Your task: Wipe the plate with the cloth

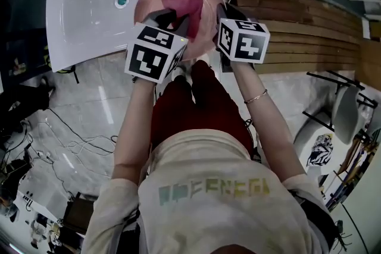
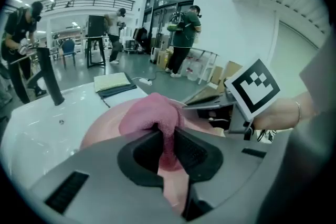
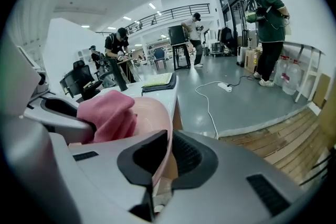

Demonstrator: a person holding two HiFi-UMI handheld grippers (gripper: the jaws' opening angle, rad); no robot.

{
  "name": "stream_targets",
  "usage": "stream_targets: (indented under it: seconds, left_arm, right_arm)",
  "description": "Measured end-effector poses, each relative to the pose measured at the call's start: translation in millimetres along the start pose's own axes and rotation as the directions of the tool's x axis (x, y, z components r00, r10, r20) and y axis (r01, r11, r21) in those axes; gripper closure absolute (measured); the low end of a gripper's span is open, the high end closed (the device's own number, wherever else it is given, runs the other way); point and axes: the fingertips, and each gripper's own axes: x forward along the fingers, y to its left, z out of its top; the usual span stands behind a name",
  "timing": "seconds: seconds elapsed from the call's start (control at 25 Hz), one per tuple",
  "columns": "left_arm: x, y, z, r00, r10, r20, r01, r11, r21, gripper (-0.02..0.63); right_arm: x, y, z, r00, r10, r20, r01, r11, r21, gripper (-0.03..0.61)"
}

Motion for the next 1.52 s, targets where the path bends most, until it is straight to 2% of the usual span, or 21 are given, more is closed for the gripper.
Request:
stream_targets:
  seconds: [0.16,0.44,0.92,1.52]
  left_arm:
    - [21.3,-32.5,0.1,0.997,-0.049,-0.057,0.055,0.994,0.095,0.548]
    - [35.8,-48.1,-10.3,0.989,-0.047,-0.141,0.073,0.979,0.191,0.548]
    - [17.7,-43.1,-38.1,0.981,-0.056,-0.185,0.092,0.978,0.189,0.548]
    - [-18.5,3.0,-67.6,0.979,0.029,-0.203,0.002,0.989,0.148,0.548]
  right_arm:
    - [-2.8,0.8,1.8,1.000,-0.005,-0.010,0.005,1.000,0.010,0.523]
    - [-1.3,-1.3,2.7,1.000,0.003,-0.014,-0.003,1.000,0.005,0.523]
    - [0.8,-0.2,1.0,1.000,-0.022,-0.015,0.022,0.999,-0.033,0.522]
    - [3.7,1.2,-0.4,0.999,-0.052,0.001,0.052,0.997,-0.059,0.522]
